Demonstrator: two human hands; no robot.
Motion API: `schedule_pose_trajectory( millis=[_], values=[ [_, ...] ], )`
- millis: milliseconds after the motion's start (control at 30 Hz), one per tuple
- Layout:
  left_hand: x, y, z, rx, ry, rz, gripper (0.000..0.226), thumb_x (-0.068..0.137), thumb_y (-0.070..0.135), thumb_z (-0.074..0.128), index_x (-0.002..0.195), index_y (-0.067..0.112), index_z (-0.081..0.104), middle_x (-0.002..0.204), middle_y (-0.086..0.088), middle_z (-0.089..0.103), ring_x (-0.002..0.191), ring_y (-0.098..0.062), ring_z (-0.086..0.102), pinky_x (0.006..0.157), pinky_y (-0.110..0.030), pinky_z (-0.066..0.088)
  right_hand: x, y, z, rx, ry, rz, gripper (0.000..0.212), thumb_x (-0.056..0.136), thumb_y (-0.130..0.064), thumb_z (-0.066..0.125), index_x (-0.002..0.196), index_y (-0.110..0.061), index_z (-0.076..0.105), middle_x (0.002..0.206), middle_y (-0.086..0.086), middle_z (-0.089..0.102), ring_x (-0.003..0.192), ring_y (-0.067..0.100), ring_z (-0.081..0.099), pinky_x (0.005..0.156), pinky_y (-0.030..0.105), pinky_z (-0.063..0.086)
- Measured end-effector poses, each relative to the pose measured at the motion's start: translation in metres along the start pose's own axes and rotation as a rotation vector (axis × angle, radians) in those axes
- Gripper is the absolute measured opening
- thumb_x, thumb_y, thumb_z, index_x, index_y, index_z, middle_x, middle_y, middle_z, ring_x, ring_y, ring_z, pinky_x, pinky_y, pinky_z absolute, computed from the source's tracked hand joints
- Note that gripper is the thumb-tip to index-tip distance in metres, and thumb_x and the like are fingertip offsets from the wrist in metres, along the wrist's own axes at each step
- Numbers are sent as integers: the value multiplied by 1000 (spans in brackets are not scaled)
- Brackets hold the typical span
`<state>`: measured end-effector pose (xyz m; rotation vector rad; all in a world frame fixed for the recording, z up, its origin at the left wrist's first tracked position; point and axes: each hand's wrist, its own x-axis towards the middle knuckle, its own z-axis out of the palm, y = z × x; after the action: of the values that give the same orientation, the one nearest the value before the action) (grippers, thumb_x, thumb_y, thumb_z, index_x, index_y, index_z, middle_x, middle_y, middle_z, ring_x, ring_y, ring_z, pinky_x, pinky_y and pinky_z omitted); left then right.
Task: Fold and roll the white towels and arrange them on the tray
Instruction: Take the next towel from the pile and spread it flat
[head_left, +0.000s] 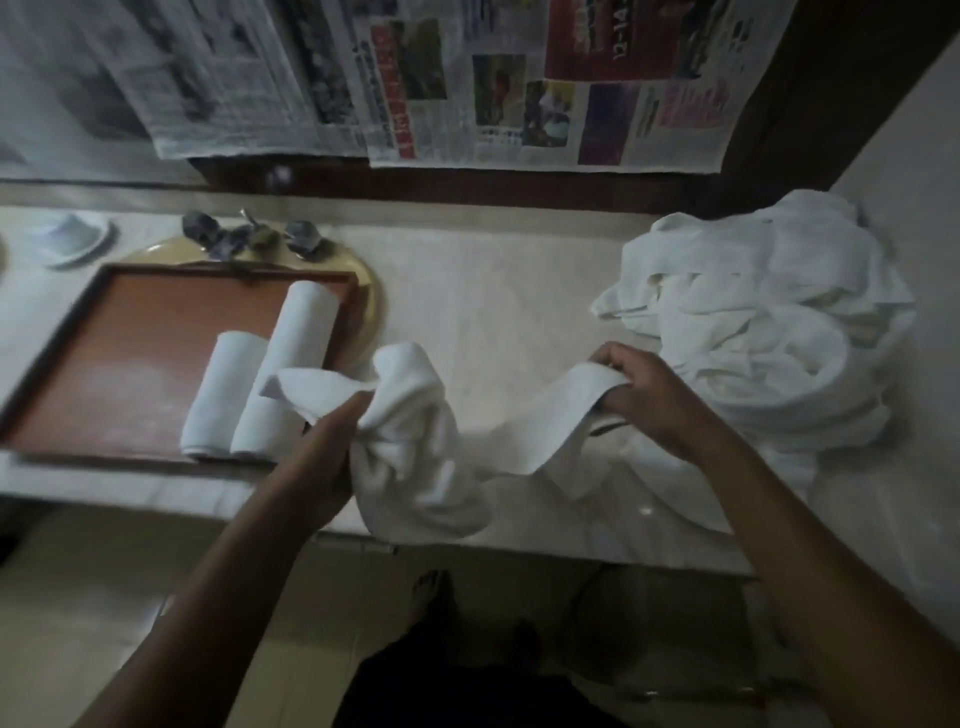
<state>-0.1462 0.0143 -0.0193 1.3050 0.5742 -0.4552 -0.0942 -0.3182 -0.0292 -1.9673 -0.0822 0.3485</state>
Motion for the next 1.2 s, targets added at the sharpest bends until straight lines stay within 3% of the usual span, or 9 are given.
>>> schedule_pose_trajectory(
  millis=[100,200,267,367,467,667,900,1033,1200],
  values=[
    [-12,-35,-17,119,-48,-182,56,94,61,62,121,12,65,98,-10,77,87,-24,76,70,-37,61,-3,-39,-1,42,-140,-76,17,89,7,64,94,-8,69,86,6,71,78,20,72,67,37,63],
    [-23,-54,-38,973,26,-275,89,78,93,45,107,13,74,102,-11,76,95,-29,73,82,-41,59,-1,-60,17,-46,-234,-134,25,83,8,72,96,-14,74,88,5,75,77,19,72,71,33,61],
    [-22,-49,-44,1374,122,-92,74,84,84,47,100,16,73,97,-3,74,93,-24,71,83,-37,58,1,-65,38,-100,-255,-168,32,78,1,80,99,-22,73,88,3,76,79,19,72,72,34,58],
    [-37,-32,-24,1112,-66,326,54,78,69,72,119,36,60,108,17,67,100,1,66,81,-26,57,1,-72,67,-181,-218,-205,25,75,-15,83,89,-32,72,87,-5,76,82,15,72,77,40,60],
    [-48,-23,19,936,-77,654,51,81,49,81,122,32,57,109,16,68,101,0,67,82,-23,57,-3,-84,81,-240,-165,-263,20,78,-17,83,80,-33,73,81,-13,75,77,2,70,72,33,59],
    [-44,-14,38,795,188,825,11,98,20,67,94,23,57,71,9,62,69,-7,61,55,-26,45,-12,-80,86,-162,-166,-300,8,84,-28,81,90,-29,75,85,-11,74,81,6,70,73,31,57],
    [-26,-17,-7,631,57,814,11,101,16,52,95,20,60,87,16,63,81,-2,59,65,-18,46,-12,3,110,-461,-429,-167,28,90,-51,72,90,-24,68,90,-8,64,79,7,60,73,36,49],
    [-12,-40,-45,545,95,575,19,106,25,53,94,20,66,88,8,67,82,-4,63,71,-22,49,-28,49,112,-481,-425,-16,38,85,-51,77,77,-24,52,74,-8,54,66,7,50,62,31,37],
    [8,-83,-106,634,-14,356,23,103,31,60,96,20,79,94,2,77,90,-14,71,77,-29,51,-49,79,103,-559,-652,151,33,80,-53,77,71,-23,66,62,-11,54,58,5,50,59,30,35]
  ],
)
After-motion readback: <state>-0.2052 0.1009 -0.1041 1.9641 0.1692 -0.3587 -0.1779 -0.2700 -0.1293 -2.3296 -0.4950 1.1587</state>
